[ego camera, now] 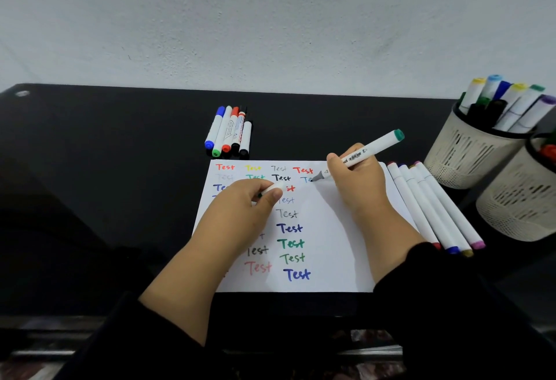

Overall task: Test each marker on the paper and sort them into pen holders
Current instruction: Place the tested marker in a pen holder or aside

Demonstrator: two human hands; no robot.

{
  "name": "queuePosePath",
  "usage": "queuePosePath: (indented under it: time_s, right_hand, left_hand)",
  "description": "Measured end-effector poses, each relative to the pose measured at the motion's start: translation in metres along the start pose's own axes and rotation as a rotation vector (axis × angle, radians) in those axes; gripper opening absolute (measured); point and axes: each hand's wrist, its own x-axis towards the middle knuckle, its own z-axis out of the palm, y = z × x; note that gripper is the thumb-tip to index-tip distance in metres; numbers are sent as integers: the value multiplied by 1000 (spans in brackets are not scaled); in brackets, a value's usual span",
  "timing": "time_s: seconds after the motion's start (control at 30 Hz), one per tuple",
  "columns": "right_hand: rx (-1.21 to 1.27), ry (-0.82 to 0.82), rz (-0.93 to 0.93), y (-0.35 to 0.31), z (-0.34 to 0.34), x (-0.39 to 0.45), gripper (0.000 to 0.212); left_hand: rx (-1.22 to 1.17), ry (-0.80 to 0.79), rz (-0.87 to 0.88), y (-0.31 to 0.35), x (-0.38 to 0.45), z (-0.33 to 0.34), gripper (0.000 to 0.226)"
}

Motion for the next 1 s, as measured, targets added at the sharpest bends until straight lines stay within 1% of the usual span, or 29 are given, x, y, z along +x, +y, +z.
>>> queuePosePath:
  time_s: [0.07, 0.2, 0.6, 0.8, 0.9, 1.0]
  right_hand:
    - [-5, 32, -6, -1, -1, 0, 31]
    - [-6, 28, 3, -1, -1, -1, 32]
    - [16, 95, 43, -2, -2, 0, 30]
    - [-10, 66, 31, -3, -2, 0, 31]
    - [17, 79, 70, -4, -3, -1, 30]
    - [98, 80, 99, -7, -4, -2, 30]
  left_hand:
    - [-5, 1, -2, 0, 0, 0, 29]
    - [-14, -3, -4, 0, -1, 0, 27]
    - [-14, -7, -2, -1, -1, 0, 27]
    - [-11, -5, 5, -1, -2, 0, 27]
    - [-13, -6, 2, 0, -2, 0, 25]
    - [-21, -10, -9, -1, -3, -1, 25]
